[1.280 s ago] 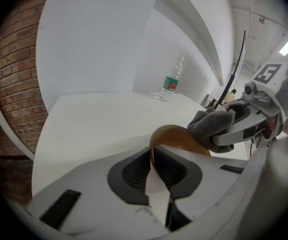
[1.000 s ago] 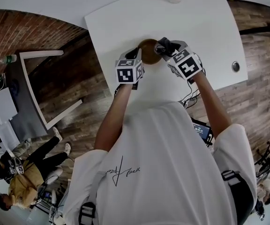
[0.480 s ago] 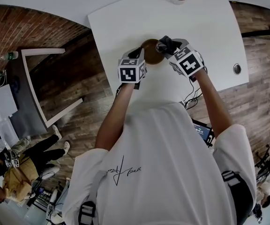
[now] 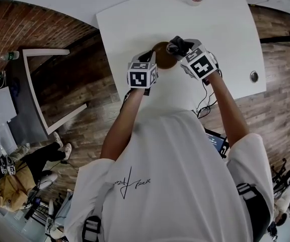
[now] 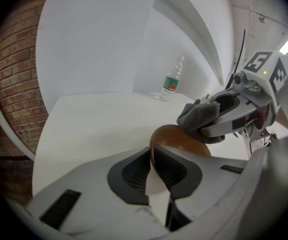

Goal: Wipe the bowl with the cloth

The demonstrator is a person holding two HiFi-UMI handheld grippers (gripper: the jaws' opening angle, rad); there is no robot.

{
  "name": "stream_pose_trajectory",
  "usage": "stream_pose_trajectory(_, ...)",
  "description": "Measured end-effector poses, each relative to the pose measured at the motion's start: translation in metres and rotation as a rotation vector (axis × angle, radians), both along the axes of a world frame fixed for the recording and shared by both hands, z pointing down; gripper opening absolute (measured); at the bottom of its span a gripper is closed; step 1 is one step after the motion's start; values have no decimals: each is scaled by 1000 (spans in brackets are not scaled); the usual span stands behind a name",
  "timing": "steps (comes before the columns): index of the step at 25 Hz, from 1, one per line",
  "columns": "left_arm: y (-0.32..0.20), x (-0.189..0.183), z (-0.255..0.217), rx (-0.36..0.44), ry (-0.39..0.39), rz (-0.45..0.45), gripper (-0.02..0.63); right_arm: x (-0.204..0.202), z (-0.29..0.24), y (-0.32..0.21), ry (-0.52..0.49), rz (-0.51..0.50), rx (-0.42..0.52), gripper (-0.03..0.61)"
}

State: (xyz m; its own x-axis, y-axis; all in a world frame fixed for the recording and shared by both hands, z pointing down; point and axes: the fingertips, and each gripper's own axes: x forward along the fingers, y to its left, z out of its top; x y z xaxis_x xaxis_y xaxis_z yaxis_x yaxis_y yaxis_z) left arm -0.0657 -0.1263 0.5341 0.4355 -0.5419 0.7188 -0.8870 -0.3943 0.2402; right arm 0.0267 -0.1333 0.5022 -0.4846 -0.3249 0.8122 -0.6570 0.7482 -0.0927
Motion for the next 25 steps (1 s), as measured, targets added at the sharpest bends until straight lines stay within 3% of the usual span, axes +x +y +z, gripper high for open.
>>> stream_pose_trajectory(25, -5, -3, 1, 2, -3, -18, 34, -30, 3, -24, 43, -45, 62, 181)
